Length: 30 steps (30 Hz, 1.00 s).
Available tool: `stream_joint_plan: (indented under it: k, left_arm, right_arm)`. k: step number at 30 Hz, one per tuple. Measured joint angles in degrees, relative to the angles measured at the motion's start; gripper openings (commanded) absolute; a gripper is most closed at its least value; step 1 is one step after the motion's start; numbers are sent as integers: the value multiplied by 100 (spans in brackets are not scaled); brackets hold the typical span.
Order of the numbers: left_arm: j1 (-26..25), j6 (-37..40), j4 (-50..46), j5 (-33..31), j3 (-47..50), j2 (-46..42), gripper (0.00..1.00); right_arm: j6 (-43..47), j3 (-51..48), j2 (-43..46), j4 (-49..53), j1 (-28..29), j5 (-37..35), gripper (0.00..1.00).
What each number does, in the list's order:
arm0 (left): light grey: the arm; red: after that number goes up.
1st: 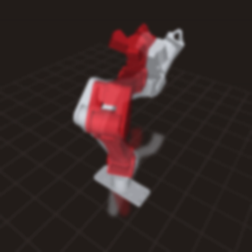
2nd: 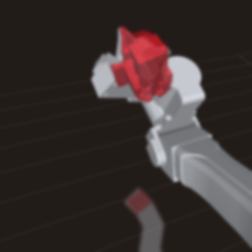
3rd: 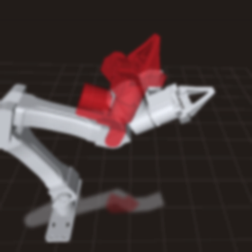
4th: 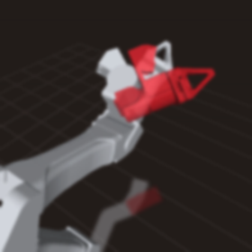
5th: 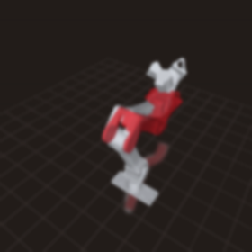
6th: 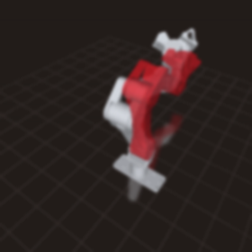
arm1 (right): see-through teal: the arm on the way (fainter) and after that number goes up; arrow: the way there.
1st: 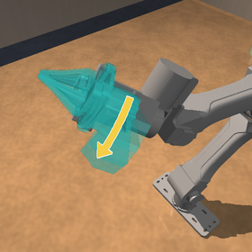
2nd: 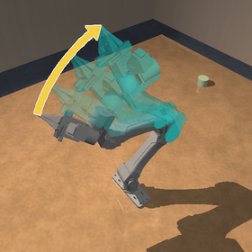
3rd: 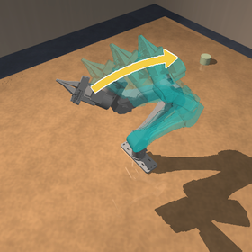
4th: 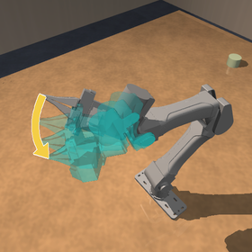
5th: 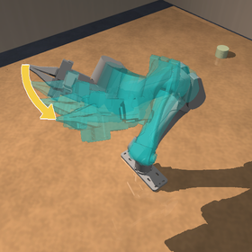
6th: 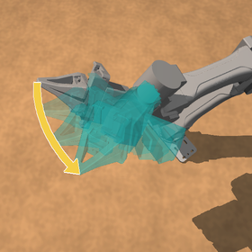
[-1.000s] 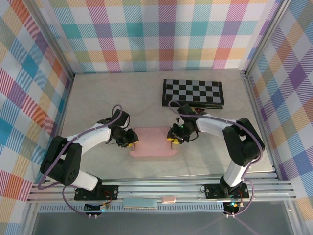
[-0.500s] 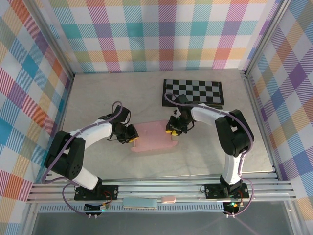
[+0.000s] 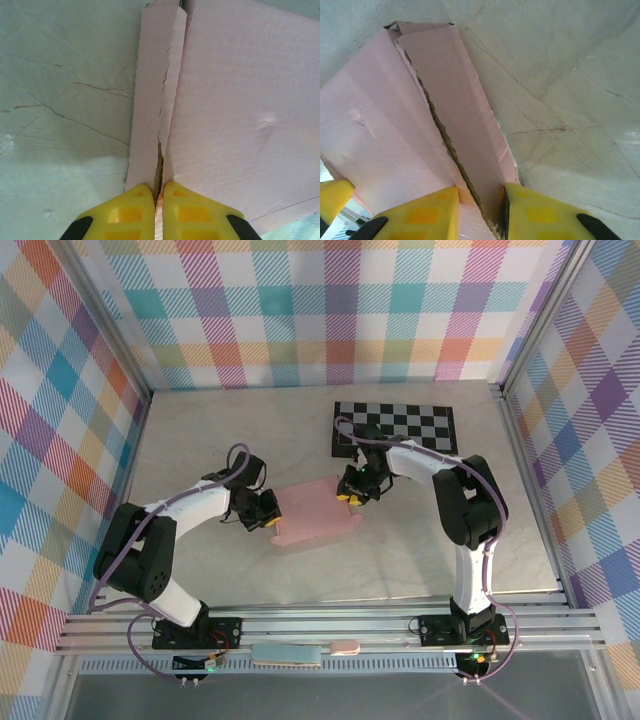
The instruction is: Fold the paper box
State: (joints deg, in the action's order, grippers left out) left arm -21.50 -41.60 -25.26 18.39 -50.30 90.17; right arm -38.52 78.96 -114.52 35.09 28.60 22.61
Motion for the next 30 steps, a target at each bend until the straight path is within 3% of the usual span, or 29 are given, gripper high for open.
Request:
stream_joint_plan:
  k: [8,16,22,26,30]
  left_arm:
    - [70,-396,356,479,-15,140,0]
    - [118,-778,431,861,-24,175,0]
    - [157,-1029,402,1025,-76,175,0]
    - [155,-1158,380,1119,-131,175,0]
    - [157,-1248,382,1213,-173,175,0]
  right_arm:
    - [-92,-267,127,-367,-365,109,54]
    - [-612,-1613,1816,-973,-745,114,76]
    - [-1694,-3141,2667,-2723,-686,428,83]
    - [-2430,-3895,2570,-3783,-516,476,87]
    - [-2979,-3954,2131,-4863,-258,492,88]
